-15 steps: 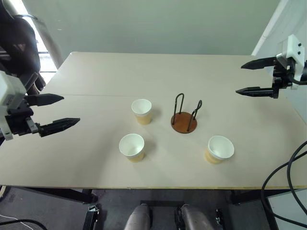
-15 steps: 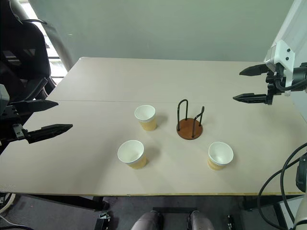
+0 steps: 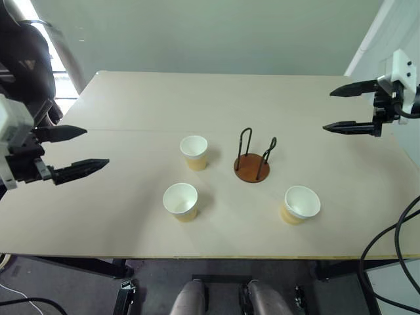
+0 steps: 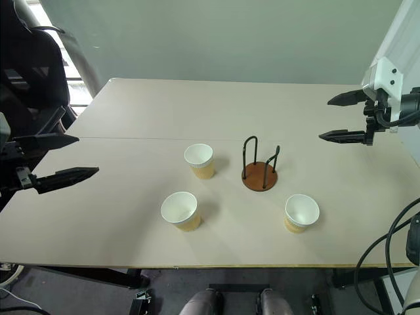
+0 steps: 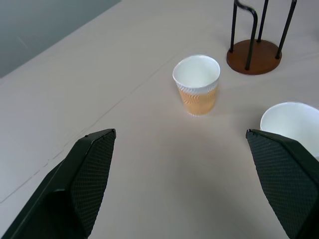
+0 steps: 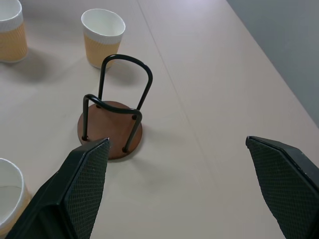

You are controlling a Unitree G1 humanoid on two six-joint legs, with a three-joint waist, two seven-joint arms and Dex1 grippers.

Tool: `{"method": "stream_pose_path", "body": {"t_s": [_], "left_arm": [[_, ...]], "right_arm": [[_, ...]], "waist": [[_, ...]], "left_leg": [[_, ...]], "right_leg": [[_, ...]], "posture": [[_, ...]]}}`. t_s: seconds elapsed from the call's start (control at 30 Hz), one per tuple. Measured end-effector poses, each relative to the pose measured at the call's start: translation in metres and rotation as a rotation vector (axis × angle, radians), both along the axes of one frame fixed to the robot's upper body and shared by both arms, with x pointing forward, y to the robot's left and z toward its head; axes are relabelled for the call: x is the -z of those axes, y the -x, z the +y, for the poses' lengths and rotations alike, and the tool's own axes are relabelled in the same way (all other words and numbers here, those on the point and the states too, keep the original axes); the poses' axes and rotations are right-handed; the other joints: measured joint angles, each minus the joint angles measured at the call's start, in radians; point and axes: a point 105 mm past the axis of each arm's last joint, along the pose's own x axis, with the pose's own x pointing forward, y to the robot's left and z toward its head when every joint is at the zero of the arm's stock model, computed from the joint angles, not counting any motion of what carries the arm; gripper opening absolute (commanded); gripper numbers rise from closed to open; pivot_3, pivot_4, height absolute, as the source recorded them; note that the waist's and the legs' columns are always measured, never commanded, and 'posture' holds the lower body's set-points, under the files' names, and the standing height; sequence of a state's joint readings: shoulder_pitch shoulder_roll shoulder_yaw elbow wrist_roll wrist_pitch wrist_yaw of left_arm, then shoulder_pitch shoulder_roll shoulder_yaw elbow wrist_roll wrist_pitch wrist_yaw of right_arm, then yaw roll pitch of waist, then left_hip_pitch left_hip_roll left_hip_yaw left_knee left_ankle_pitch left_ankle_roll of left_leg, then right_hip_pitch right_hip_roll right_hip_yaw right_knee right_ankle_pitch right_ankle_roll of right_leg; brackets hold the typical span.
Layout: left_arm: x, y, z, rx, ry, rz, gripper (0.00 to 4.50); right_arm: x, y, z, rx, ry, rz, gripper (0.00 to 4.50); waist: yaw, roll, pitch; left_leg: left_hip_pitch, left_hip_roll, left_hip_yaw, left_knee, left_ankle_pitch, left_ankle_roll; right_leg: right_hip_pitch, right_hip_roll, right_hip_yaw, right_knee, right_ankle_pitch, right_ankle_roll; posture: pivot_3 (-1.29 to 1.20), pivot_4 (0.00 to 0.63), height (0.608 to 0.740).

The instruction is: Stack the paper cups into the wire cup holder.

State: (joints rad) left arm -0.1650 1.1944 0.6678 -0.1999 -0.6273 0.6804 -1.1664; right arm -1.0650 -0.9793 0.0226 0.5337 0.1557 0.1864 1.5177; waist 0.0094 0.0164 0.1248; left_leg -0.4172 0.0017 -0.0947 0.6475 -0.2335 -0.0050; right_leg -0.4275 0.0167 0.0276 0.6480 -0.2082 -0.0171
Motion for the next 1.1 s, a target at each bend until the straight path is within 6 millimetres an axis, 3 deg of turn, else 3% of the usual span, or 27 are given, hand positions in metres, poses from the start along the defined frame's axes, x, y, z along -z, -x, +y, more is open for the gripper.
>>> {"method": "stream_pose_path", "body": {"t_s": [0.13, 0.23, 0.4, 0.57, 0.73, 0.97, 1.1], "left_arm": [[-0.008, -0.002, -0.009, 0.052, -0.013, -0.012, 4.47], [-0.004, -0.002, -0.028, 0.146, -0.024, 0.044, 4.47], [0.013, -0.002, -0.057, 0.270, -0.056, 0.113, 4.47], [0.014, -0.009, -0.064, 0.283, -0.070, 0.078, 4.47], [0.009, -0.015, -0.066, 0.276, -0.083, 0.041, 4.47], [0.012, -0.015, -0.065, 0.270, -0.088, 0.042, 4.47], [0.016, -0.014, -0.062, 0.252, -0.085, 0.051, 4.47]], "right_arm": [[0.001, 0.006, -0.005, 0.041, -0.003, 0.019, 4.50], [0.002, 0.018, 0.010, 0.032, -0.061, 0.056, 4.50], [0.045, 0.048, 0.051, 0.004, -0.130, 0.247, 4.50], [0.067, 0.064, 0.068, 0.047, -0.135, 0.335, 4.50], [0.082, 0.061, 0.079, 0.145, -0.192, 0.398, 4.50], [0.110, 0.039, 0.094, 0.333, -0.246, 0.495, 4.50], [0.115, 0.033, 0.100, 0.350, -0.263, 0.510, 4.50]], "waist": [[0.002, 0.000, 0.000], [0.001, 0.000, 0.000], [0.000, -0.001, 0.000], [0.000, -0.001, 0.000], [-0.003, -0.002, -0.001], [-0.004, -0.002, 0.000], [-0.002, -0.002, -0.001]], "left_leg": [[0.000, 0.000, 0.000, 0.000, 0.000, 0.000], [0.000, 0.000, 0.000, -0.001, 0.000, -0.001], [0.001, 0.001, 0.000, 0.000, 0.000, -0.002], [0.001, 0.001, 0.000, 0.000, 0.003, -0.002], [0.001, 0.001, 0.000, 0.001, 0.005, -0.001], [0.001, 0.001, 0.000, 0.000, 0.008, 0.001], [-0.001, 0.001, 0.000, 0.000, 0.007, 0.001]], "right_leg": [[0.000, 0.000, 0.000, 0.000, 0.000, 0.000], [0.000, 0.000, 0.000, -0.001, 0.000, 0.000], [0.002, 0.001, 0.000, -0.002, 0.000, 0.000], [0.002, 0.001, 0.000, -0.002, 0.001, 0.002], [0.002, 0.001, 0.001, -0.002, 0.001, 0.003], [0.001, 0.002, 0.001, -0.002, 0.003, 0.004], [0.000, 0.002, 0.001, -0.002, 0.003, 0.004]], "posture": [[0.00, 0.150, 0.740], [0.00, 0.150, 0.740], [0.00, 0.150, 0.740], [0.00, 0.150, 0.740], [0.00, 0.150, 0.740], [0.00, 0.150, 0.740], [0.00, 0.150, 0.740]]}}
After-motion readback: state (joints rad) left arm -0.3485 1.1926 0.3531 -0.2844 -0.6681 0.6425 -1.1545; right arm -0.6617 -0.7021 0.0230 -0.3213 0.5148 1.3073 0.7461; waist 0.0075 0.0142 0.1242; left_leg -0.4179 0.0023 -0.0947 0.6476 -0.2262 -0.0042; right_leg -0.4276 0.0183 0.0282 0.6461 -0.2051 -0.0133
